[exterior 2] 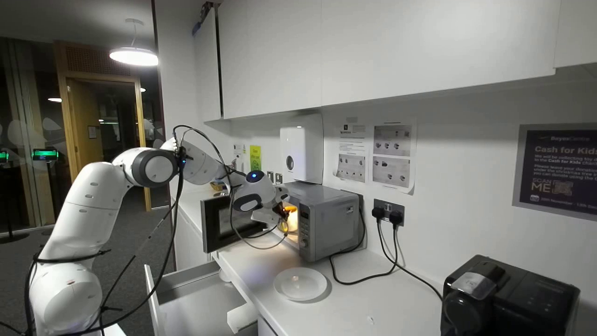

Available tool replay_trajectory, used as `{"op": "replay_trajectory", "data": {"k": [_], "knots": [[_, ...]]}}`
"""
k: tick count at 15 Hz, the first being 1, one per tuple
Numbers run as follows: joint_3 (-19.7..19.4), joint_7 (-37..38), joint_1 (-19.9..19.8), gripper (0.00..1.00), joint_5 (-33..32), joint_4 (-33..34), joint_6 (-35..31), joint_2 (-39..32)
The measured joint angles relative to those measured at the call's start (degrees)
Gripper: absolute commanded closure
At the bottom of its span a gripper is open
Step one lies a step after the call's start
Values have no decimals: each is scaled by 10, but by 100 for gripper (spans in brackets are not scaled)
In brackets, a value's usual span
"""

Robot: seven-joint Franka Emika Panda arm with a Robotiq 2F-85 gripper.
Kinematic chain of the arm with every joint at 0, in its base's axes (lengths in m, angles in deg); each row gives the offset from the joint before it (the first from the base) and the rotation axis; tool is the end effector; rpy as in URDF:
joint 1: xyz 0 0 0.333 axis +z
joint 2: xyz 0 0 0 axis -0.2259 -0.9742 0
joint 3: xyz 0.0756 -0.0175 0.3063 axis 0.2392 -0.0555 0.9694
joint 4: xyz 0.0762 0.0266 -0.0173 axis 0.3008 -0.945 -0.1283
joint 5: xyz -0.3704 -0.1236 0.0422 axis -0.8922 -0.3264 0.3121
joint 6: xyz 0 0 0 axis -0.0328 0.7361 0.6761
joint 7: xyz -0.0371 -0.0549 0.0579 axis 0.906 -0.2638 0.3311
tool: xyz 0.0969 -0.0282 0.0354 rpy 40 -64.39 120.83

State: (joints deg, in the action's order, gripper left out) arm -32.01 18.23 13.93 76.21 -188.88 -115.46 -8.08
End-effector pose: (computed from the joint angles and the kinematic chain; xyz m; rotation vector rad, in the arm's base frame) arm 0.6797 -0.0338 0.3904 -2.8329 -0.2561 -1.1179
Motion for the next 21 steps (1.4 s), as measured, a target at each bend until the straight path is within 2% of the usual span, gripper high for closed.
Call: {"op": "replay_trajectory", "data": {"k": [8,9,10,12,18,19,21], "knots": [[0,0,0,96,0,1,0,-5],[0,0,0,88,0,1,0,-5],[0,0,0,60,0,1,0,-5],[0,0,0,49,0,1,0,-5],[0,0,0,5,0,16,0,-5],[0,0,0,0,0,17,0,-5],[0,0,0,0,0,19,0,-5]]}}
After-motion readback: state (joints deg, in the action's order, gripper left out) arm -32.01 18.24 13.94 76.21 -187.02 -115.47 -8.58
